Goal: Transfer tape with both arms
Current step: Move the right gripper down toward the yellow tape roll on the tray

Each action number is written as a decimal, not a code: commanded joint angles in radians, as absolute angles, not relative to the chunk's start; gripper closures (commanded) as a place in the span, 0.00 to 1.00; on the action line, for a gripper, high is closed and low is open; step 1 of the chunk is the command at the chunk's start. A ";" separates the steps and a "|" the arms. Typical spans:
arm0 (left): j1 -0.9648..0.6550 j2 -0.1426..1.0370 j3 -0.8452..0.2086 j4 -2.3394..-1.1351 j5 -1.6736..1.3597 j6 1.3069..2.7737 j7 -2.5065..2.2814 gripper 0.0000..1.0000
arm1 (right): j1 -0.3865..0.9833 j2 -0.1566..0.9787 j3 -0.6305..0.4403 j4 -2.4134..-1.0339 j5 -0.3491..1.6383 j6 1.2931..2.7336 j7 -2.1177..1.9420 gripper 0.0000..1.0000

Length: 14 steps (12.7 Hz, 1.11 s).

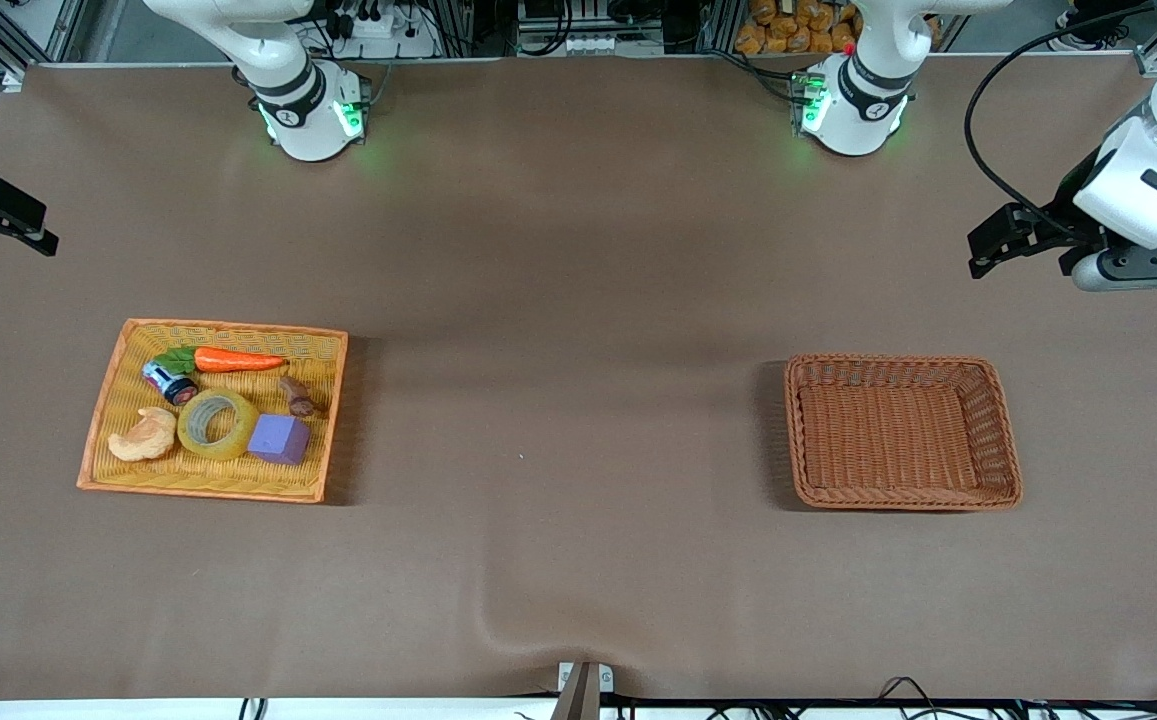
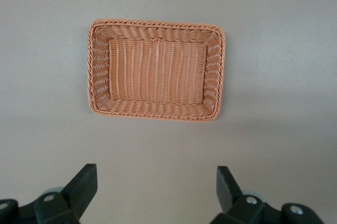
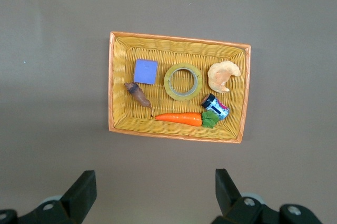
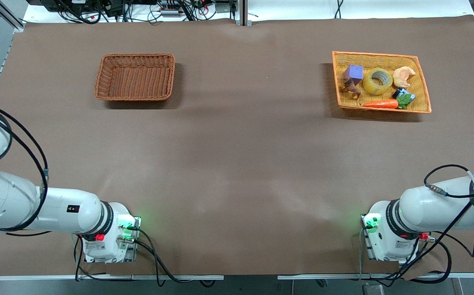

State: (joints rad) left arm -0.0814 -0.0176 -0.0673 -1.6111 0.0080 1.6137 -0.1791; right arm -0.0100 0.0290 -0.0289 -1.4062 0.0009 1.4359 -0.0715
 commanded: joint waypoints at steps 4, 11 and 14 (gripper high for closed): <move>-0.072 -0.011 -0.066 -1.589 0.006 1.594 -0.179 0.00 | -0.055 0.021 -0.025 -1.407 0.015 1.433 -0.057 0.00; -0.078 -0.008 -0.063 -1.588 0.006 1.594 -0.195 0.00 | -0.021 0.060 -0.018 -1.538 0.015 1.547 -0.112 0.00; -0.078 -0.008 -0.063 -1.588 0.003 1.594 -0.195 0.00 | -0.018 0.064 -0.018 -1.705 0.017 1.713 -0.281 0.00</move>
State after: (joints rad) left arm -0.0773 -0.0170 -0.0625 -1.6107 0.0080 1.6137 -0.1791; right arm -0.0201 0.0817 -0.0183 -1.5967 0.0051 1.6358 -0.1776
